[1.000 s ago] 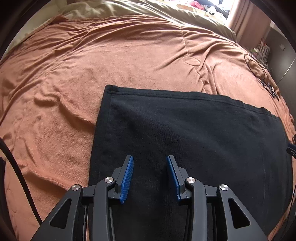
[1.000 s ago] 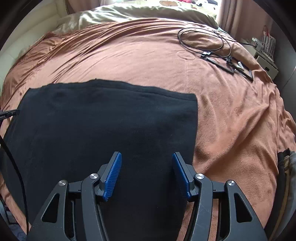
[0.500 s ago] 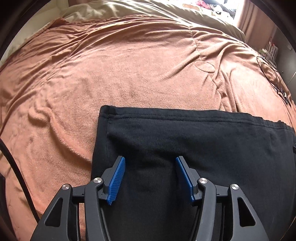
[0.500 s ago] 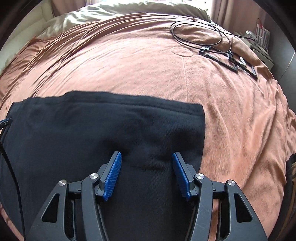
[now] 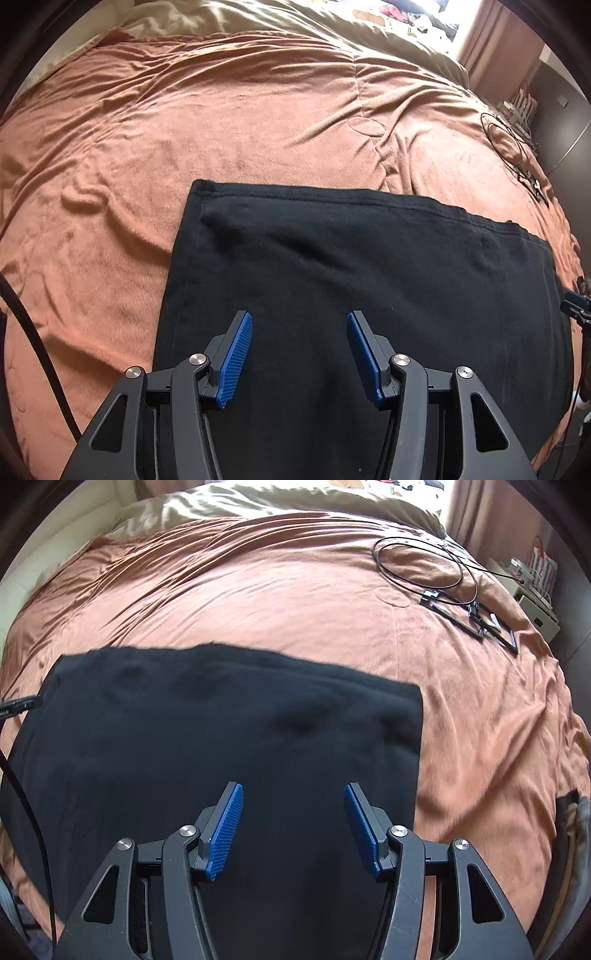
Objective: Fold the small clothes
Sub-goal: 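Open both tools and press them onto the folded bundle, then move both open tools to the edge of the folded black bundle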
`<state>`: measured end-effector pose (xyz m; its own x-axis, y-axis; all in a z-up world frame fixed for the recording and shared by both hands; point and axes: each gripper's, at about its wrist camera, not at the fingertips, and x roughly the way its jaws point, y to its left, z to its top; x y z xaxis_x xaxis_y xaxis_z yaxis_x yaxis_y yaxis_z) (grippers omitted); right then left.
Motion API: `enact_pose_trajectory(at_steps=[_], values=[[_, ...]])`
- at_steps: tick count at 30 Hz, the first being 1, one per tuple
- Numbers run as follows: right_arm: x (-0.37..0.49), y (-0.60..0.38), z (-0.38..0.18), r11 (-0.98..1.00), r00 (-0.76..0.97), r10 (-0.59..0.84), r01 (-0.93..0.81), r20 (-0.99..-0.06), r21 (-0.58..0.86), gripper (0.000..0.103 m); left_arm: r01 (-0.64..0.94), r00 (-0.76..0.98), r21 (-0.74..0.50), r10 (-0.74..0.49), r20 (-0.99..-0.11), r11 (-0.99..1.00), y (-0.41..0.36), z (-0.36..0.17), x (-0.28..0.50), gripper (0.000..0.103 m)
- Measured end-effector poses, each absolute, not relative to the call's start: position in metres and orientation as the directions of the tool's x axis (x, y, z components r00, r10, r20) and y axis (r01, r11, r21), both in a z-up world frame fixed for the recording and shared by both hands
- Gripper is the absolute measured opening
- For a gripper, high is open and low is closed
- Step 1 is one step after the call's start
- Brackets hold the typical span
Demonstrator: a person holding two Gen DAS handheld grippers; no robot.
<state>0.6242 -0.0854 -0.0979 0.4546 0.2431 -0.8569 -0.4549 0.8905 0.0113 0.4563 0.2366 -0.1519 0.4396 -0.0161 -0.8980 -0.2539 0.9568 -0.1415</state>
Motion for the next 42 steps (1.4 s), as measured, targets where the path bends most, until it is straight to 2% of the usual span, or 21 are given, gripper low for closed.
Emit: enact_pose_trajectory(at_steps=[15,28,33,38,40,42], values=[[0.512,-0.108,-0.124,0.898,0.392,0.245,-0.436,-0.886,0.055,0.055,-0.183,0.427,-0.153,-0.062,-0.902,0.971,0.177,-0.161,0.353,0.056],[0.456,-0.158,-0.145,0.937,0.405,0.167,-0.350,-0.899,0.016,0.055,-0.280,0.430,-0.124,0.009,-0.903,0.952,0.201,-0.168,0.269,0.056],[0.434,-0.155,-0.130,0.945,0.389,0.125,-0.327,-0.913,-0.010,0.055,-0.318,0.434,-0.131,0.021,-0.901,0.939,0.217,-0.165,0.240,0.056],[0.413,-0.146,-0.102,0.939,0.422,0.167,-0.343,-0.891,0.013,0.055,-0.342,0.438,-0.141,0.025,-0.899,0.929,0.233,-0.157,0.222,0.054],[0.407,-0.137,-0.094,0.935,0.437,0.165,-0.355,-0.884,-0.002,0.055,-0.365,0.437,-0.127,0.049,-0.898,0.922,0.241,-0.155,0.218,0.049],[0.402,-0.124,-0.089,0.925,0.450,0.164,-0.380,-0.878,-0.022,0.055,-0.382,0.443,-0.166,0.022,-0.896,0.909,0.251,-0.156,0.213,0.044]])
